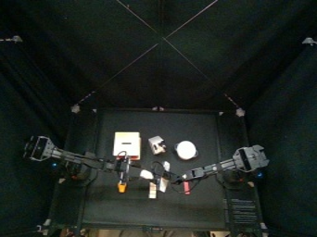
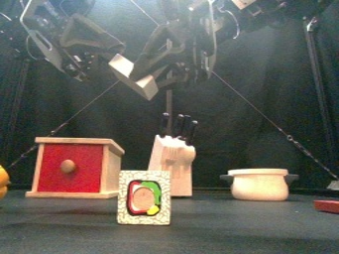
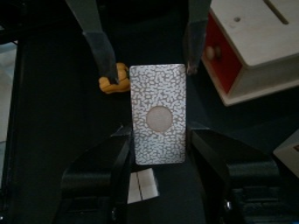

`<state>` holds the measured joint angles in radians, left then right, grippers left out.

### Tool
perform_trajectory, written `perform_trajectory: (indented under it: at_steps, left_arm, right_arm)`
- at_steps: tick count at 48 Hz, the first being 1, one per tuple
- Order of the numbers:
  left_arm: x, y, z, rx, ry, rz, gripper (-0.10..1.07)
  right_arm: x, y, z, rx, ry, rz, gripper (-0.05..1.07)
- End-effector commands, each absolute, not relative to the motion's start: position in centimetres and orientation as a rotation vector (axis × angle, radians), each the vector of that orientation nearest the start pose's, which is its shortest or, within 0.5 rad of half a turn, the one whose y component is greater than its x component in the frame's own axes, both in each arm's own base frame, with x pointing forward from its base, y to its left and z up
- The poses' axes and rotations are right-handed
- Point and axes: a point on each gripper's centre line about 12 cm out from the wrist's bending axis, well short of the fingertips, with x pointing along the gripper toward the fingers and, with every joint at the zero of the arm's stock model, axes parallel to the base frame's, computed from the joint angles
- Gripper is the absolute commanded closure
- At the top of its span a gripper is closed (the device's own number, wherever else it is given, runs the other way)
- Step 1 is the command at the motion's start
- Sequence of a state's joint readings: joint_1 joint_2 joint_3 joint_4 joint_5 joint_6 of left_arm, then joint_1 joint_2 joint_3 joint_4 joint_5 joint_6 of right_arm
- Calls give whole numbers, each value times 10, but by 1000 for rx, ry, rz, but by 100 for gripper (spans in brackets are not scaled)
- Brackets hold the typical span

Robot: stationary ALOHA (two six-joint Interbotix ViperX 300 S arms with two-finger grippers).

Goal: Put rice in pot

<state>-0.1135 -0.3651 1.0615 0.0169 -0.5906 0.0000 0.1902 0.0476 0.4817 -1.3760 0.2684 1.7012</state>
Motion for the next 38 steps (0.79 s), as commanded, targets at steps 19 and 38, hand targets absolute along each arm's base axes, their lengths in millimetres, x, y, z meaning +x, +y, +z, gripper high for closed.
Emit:
perform_trajectory:
  at_steps: [19, 38]
  left_arm:
    - [288, -32, 232, 1, 49, -109, 11]
    - [288, -32, 231, 2, 54, -109, 11]
  right_arm:
    - [368, 28, 234, 454, 548, -366, 50]
    - [329, 6, 211, 570, 684, -695, 50]
